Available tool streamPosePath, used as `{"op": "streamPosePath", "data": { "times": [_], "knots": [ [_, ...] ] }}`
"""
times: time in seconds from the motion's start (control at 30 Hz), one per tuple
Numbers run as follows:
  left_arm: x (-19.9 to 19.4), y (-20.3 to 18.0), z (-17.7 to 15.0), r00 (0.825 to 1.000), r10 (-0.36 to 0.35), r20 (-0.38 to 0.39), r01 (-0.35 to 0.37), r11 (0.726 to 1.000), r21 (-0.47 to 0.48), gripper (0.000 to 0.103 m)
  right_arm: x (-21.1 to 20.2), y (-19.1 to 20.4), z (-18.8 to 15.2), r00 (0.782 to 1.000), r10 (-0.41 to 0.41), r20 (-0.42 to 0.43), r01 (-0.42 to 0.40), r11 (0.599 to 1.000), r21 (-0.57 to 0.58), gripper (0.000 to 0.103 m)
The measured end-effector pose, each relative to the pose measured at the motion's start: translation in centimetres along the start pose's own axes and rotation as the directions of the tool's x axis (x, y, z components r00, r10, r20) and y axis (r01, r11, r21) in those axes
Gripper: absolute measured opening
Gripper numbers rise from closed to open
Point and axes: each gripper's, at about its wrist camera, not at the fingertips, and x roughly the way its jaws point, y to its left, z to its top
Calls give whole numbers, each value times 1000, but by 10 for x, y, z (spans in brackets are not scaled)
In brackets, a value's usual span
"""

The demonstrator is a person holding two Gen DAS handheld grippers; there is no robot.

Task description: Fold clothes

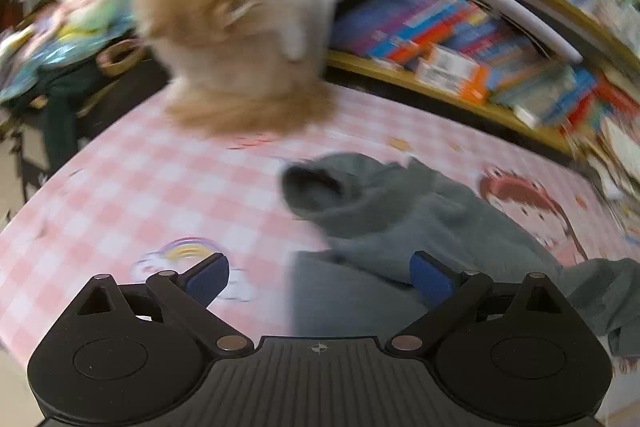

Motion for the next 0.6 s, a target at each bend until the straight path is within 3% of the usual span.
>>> {"op": "streamPosePath", "data": {
  "times": [0.1, 0.23, 0.3, 0.37, 0.47, 0.6],
  "knots": [
    [13, -26, -5, 997, -26, -77, 35, 993, 112, 98, 7, -21, -12, 1000, -30, 4, 30, 1000, 9, 17],
    [25, -54, -20, 991, 26, -129, 9, 965, 261, 97, 9, -37, -28, 1000, -24, 1, 24, 1000, -14, 18],
    [22, -51, -17, 994, 31, -105, -6, 972, 234, 97, 6, -39, -33, 999, -37, 7, 37, 999, -33, 21],
    [18, -46, -8, 997, 23, -67, -9, 979, 205, 97, 7, -40, -36, 998, -53, 18, 54, 997, -62, 33],
    [18, -36, 6, 998, -4, -55, 16, 977, 211, 97, 9, -39, -40, 997, -72, 33, 75, 991, -109, 36],
    [29, -13, 29, 993, -90, -74, 93, 995, 36, 98, 5, -37, -42, 998, -51, 35, 56, 986, -159, 38]
  ]
}}
